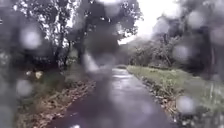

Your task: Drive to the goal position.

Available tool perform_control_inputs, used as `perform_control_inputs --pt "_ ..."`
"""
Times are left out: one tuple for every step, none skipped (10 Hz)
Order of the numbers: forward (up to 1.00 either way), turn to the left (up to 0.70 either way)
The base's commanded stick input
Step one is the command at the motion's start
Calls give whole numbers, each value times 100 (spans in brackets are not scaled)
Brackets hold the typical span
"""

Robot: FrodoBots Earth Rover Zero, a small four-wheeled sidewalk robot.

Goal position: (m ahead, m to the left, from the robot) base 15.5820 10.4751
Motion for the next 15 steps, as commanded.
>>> perform_control_inputs --pt "85 -2" --pt "85 -16" --pt "85 -30" --pt "85 -34" --pt "85 -34" --pt "85 0" --pt "85 0" --pt "85 0" --pt "85 0" --pt "85 0" --pt "85 0" --pt "85 0" --pt "85 0" --pt "85 0" --pt "85 0"
